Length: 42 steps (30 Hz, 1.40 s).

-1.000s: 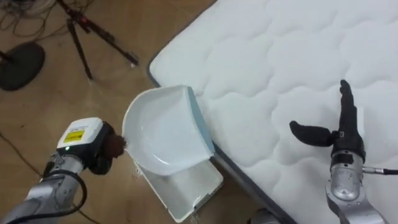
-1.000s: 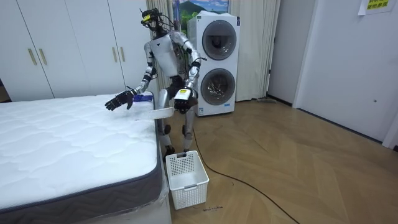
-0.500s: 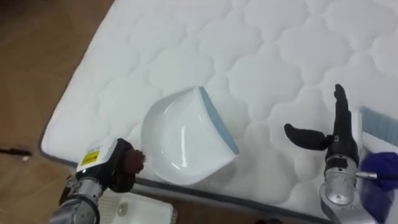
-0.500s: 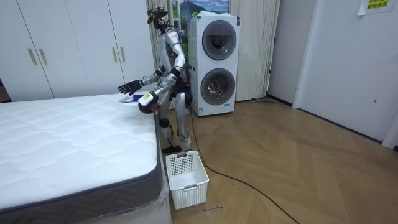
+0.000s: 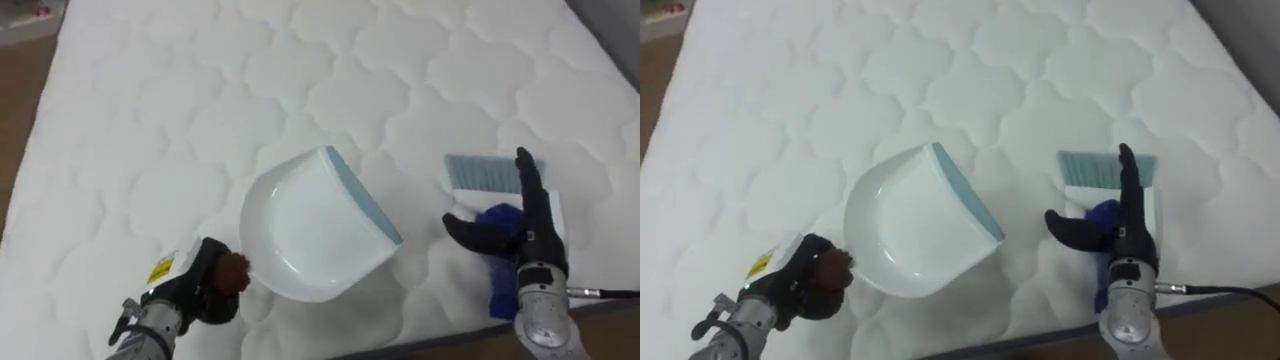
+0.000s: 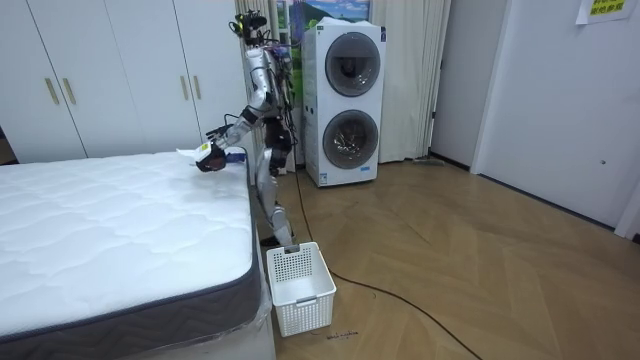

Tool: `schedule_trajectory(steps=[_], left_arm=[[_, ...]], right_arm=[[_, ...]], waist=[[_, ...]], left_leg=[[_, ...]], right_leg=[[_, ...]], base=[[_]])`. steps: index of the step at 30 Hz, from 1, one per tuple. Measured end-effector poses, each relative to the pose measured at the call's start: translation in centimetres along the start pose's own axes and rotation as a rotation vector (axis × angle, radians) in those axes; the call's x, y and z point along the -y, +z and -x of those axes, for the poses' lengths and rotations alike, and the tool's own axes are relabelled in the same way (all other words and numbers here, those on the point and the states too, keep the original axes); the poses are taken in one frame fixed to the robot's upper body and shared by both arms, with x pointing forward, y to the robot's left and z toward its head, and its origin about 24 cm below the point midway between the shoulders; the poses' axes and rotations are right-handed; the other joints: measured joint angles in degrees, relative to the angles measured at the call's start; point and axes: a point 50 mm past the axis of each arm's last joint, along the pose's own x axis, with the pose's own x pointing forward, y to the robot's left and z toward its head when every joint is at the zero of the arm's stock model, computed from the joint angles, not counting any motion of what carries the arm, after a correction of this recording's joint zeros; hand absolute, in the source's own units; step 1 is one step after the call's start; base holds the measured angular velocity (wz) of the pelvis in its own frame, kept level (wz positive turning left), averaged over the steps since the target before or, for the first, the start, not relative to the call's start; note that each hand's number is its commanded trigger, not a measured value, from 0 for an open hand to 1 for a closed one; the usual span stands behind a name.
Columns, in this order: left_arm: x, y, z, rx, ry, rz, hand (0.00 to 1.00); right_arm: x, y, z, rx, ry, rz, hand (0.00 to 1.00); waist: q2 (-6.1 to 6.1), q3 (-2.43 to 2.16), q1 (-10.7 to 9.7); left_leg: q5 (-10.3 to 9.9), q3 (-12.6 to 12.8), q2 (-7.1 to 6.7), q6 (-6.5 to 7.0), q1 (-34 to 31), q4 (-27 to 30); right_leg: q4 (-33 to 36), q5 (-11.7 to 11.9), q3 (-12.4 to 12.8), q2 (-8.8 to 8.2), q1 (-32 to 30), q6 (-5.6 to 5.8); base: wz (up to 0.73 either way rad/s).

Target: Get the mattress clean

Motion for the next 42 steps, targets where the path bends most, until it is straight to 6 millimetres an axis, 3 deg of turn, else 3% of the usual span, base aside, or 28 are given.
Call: schedule_trajectory(steps=[1, 3, 14, 18, 23, 27, 31, 35, 39, 42], left_arm=[[0.0, 0.1, 0.0, 0.001, 0.002, 0.001, 0.0], [-0.4, 0.3, -0.4, 0.013, 0.015, 0.007, 0.0], [-0.4, 0.2, -0.3, 0.001, 0.012, 0.066, 0.0], [-1.8, 0.4, -0.5, 0.01, 0.085, 0.157, 0.0], [-1.5, -0.4, 0.2, -0.036, 0.132, 0.228, 0.0], [0.4, -3.2, 2.0, -0.156, 0.105, 0.277, 0.0], [2.4, -7.1, 5.2, -0.362, 0.069, 0.317, 0.0], [2.8, -8.9, 6.8, -0.473, 0.102, 0.378, 0.0], [3.6, -11.2, 9.5, -0.632, 0.163, 0.478, 0.0], [4.1, -12.3, 11.5, -0.727, 0.213, 0.525, 0.0]], right_arm=[[-0.1, 0.1, 0.0, 0.006, 0.004, -0.002, 0.0], [-0.1, 0.1, 0.1, 0.008, -0.002, -0.008, 0.0], [0.2, -1.1, 1.3, -0.031, -0.02, 0.015, 0.0], [0.3, -1.5, 1.6, -0.057, -0.027, -0.013, 0.0], [0.5, -2.3, 2.2, -0.105, -0.035, -0.039, 0.0], [0.9, -3.3, 2.7, -0.159, -0.052, -0.048, 0.0], [1.9, -5.6, 3.7, -0.278, -0.099, -0.047, 0.0], [3.7, -7.2, 4.0, -0.365, -0.196, -0.055, 0.0], [5.5, -9.0, 5.1, -0.459, -0.305, -0.036, 0.0], [6.4, -10.1, 6.0, -0.516, -0.348, -0.026, 0.0]], waist=[[-0.05, -0.2, 0.07], [-0.5, -0.14, -0.59], [-1.07, 0.02, -1.51], [-2.25, 0.28, -2.22], [-4.07, 0.39, -1.49], [-5.5, -0.01, -0.28], [-6.28, -0.48, -0.16], [-6.21, -0.48, 1.22], [-5.58, -0.58, 1.16], [-5.83, -0.61, 1.06]], left_leg=[[-0.06, -0.09, -0.16, 0.02, 0.18, -0.21], [0.04, 0.76, -0.97, 0.19, 0.48, -0.87], [0.15, 1.13, -1.34, 0.1, 4.97, -4.71], [0.14, 1.64, -1.8, 0.11, 6.59, -5.17], [0.13, 5.53, -1.84, 0.12, 11.01, -7.95], [0.26, 7.19, -1.22, -0.08, 13.62, -10.44], [0.25, 7.11, -0.16, -0.1, 14.9, -11.05], [0.29, 7.21, 0.09, -0.18, 16.0, -12.15], [0.47, 6.75, 0.21, -0.42, 19.13, -13.82], [0.47, 6.41, 0.15, -0.42, 19.9, -14.14]], right_leg=[[-0.21, 0.18, -0.12, 0.0, -0.32, 0.15], [-0.7, 0.54, -0.04, 0.25, -0.68, 0.5], [-3.08, 0.48, 0.61, 0.94, 2.94, 0.76], [-3.09, 0.43, 1.84, 1.08, 3.68, 1.14], [-3.21, 0.39, 4.62, 2.29, 5.26, 1.27], [-5.7, 1.85, 5.48, 3.78, 6.76, 1.18], [-9.37, 3.61, 2.37, 3.95, 9.54, 1.0], [-11.34, 4.46, 2.28, 4.34, 11.08, 1.17], [-14.18, 4.9, 1.0, 4.41, 14.75, 1.23], [-14.67, 4.91, 0.79, 4.39, 15.5, 1.37]], base=[[-0.66], [-0.16], [-0.05], [-0.19], [-0.38], [-0.38], [-0.09], [0.01], [0.07], [0.04]])
